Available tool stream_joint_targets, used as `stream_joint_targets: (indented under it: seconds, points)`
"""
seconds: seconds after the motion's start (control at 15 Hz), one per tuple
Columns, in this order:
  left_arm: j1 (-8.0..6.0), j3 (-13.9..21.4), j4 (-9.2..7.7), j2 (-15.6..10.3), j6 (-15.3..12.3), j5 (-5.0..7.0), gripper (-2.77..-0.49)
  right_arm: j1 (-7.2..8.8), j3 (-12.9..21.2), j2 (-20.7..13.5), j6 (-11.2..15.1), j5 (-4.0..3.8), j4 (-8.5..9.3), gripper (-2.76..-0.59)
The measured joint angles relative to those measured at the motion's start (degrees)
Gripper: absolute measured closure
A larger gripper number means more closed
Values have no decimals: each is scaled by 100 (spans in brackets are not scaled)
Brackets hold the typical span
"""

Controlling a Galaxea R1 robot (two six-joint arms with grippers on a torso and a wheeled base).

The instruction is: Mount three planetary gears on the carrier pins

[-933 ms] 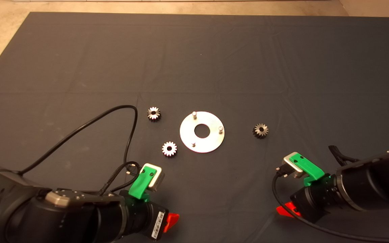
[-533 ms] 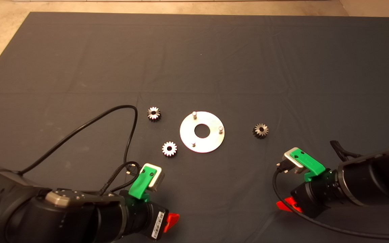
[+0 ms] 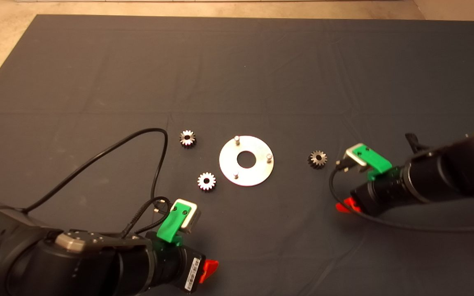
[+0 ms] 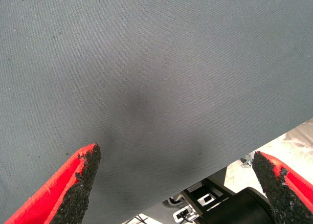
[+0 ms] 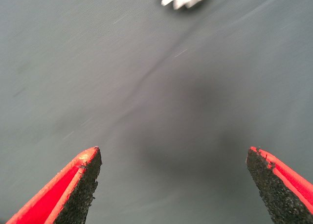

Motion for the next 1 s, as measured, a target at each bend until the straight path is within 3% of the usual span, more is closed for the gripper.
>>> stream_joint_targets:
  seconds: [0.33,0.73,0.87,1.0]
  points:
    - [-2,0,0,82,0,2,-222,132,-493,80,-205,0,0,-220]
    - [-2,2,2,141,0,0,-222,163,-1111,647,-302,0,0,-220]
    - [-2,2,5,152,0,0,-222,163,-1195,735,-307,41,7,-220]
    - [-2,2,4,152,0,0,-222,163,-1392,750,-309,26,7,-220]
